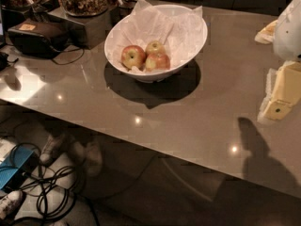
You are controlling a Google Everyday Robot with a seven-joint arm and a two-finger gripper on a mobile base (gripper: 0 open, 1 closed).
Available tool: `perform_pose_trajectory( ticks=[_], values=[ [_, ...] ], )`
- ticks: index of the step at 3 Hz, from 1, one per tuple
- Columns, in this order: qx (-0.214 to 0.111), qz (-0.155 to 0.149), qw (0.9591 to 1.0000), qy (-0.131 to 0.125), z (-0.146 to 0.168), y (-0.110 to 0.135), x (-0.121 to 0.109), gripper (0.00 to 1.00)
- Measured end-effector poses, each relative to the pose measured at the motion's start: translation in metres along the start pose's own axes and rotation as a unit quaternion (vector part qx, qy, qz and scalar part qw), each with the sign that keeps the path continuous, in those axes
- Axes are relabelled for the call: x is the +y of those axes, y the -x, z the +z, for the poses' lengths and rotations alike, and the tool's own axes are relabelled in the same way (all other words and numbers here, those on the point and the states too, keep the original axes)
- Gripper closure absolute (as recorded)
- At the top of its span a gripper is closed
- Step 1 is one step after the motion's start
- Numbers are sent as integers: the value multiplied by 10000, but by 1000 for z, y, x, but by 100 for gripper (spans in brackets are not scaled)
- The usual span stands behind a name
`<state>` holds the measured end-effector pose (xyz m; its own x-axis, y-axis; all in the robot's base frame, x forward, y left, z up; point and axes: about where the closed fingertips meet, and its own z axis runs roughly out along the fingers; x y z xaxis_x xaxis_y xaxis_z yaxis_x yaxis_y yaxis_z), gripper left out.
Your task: Pick apple from white bowl
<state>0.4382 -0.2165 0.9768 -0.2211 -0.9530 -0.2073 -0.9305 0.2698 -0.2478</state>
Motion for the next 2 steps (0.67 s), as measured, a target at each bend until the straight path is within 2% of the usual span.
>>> perform_pose_trajectory(
  ticks=[1, 2],
  values=[
    [0, -48, 10000, -51, -3, 10, -3, 0],
    [116, -114, 9999, -22, -3, 32, -13, 0]
  ],
)
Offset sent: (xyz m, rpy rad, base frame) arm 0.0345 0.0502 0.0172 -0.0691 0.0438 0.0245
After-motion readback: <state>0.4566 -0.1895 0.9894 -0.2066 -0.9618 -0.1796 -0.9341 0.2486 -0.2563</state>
